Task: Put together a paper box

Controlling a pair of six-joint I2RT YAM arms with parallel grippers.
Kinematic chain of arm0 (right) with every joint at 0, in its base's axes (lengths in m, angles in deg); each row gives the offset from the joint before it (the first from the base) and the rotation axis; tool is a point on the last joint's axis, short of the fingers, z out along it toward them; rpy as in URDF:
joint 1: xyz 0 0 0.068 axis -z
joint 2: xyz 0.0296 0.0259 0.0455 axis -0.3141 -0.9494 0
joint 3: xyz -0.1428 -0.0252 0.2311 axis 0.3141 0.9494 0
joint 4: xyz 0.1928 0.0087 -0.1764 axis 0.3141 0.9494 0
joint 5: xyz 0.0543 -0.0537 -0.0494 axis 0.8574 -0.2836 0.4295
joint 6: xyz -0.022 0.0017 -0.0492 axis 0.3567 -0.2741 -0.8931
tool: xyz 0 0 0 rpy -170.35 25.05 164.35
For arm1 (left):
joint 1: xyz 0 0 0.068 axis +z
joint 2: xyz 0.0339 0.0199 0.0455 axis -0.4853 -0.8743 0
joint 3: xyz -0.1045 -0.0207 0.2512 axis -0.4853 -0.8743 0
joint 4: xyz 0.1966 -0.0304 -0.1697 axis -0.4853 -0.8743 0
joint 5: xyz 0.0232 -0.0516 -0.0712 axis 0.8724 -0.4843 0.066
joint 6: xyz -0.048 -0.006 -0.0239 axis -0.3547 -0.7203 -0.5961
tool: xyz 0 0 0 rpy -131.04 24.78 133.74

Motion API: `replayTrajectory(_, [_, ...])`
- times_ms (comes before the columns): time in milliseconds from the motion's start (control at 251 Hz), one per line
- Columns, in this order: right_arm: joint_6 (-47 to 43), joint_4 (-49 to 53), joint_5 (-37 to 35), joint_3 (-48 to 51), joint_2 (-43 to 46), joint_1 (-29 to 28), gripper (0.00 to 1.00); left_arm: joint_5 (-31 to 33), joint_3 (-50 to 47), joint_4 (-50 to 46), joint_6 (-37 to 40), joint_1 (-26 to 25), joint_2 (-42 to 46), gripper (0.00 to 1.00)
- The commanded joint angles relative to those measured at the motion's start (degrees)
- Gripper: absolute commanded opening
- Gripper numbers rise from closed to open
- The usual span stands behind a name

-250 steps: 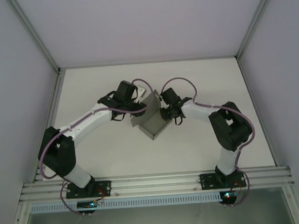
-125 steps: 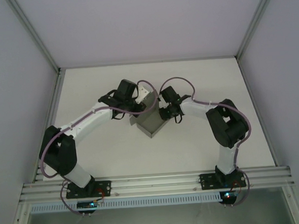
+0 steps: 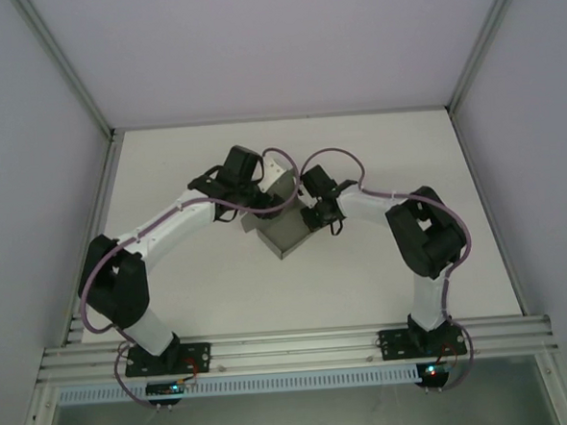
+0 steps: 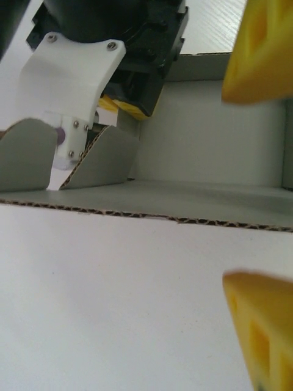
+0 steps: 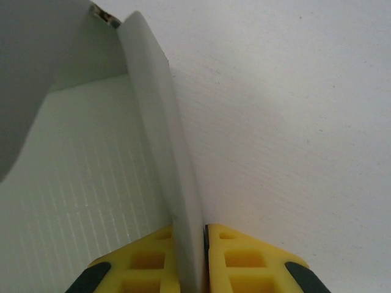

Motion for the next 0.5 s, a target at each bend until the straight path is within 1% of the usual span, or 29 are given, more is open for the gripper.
replayTrajectory(0, [3.96,1.93,-4.08,1.35,1.75,0.18,0.0,3.56,1.57,0.61,-6.41,1.42,3.53,1.0])
replayTrajectory(84, [5.2,-1.53,-2.29,3.04,6.6,1.68,0.0,3.86,0.43,1.83,-11.25,3.78,8.21,1.0])
replayTrajectory(120, [5.93,-4.07,-0.32,4.34,9.14,2.56,0.0,3.33,-0.99,3.13,-13.27,5.22,10.84,1.0])
replayTrajectory(188, [6.2,-11.18,7.59,8.18,14.44,4.88,0.0,2.98,-4.96,6.96,-17.6,8.36,16.28,0.99])
replayTrajectory(255, [8.59,-20.17,15.63,12.72,19.5,7.05,0.0,2.73,-9.82,11.16,-22.74,12.17,21.39,1.0])
replayTrajectory(323, [10.39,-26.37,21.0,15.24,23.51,8.5,0.0,0.13,-13.94,13.9,-26.64,16.43,25.21,0.99])
replayTrajectory(379, [11.61,-28.62,24.8,15.58,25.92,8.97,0.0,-0.99,-16.16,14.88,-28.91,18.98,26.72,1.0])
replayTrajectory(447, [11.15,-30.64,26.59,15.38,28.27,8.73,0.0,-4.44,-18.21,16.67,-30.08,20.0,26.44,1.0])
replayTrajectory(499, [11.53,-31.28,27.9,15.1,29.43,7.92,0.0,-9.66,-19.44,19.53,-30.83,20.1,24.77,1.0])
